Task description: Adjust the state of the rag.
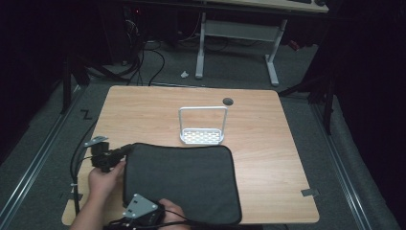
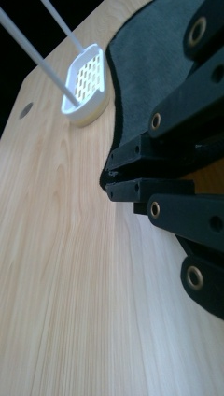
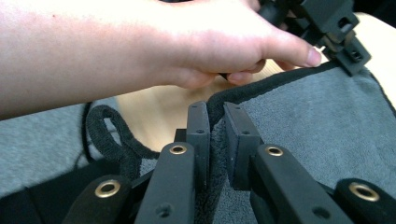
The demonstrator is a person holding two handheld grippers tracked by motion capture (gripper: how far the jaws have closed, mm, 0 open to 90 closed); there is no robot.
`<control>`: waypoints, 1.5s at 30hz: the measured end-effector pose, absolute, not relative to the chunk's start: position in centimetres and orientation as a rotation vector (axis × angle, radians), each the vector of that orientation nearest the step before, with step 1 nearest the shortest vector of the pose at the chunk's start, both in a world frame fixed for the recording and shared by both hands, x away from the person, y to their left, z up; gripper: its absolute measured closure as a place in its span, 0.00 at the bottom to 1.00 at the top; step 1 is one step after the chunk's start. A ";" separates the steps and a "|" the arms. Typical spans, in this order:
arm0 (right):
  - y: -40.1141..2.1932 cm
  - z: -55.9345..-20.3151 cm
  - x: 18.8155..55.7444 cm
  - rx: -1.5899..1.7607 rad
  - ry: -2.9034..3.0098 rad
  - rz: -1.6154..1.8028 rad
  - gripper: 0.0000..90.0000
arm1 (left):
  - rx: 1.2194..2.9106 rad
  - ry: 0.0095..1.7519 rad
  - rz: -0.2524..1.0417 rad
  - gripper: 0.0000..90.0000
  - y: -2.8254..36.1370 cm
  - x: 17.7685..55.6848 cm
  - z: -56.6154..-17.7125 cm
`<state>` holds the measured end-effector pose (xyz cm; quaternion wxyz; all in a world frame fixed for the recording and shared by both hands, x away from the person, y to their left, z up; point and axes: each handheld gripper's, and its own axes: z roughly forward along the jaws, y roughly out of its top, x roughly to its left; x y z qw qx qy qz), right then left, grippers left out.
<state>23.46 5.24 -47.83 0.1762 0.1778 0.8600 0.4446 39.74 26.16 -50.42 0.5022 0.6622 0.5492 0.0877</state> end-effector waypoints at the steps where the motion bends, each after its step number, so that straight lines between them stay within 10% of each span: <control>1: 6.0 -47.6 23.3 0.484 2.435 1.270 0.92 | 1.593 1.334 0.224 0.93 27.1 39.4 -50.0; 45: -14.1 -49.5 21.7 0.843 2.258 1.103 0.91 | 1.745 1.174 0.149 0.92 4.4 41.7 -48.9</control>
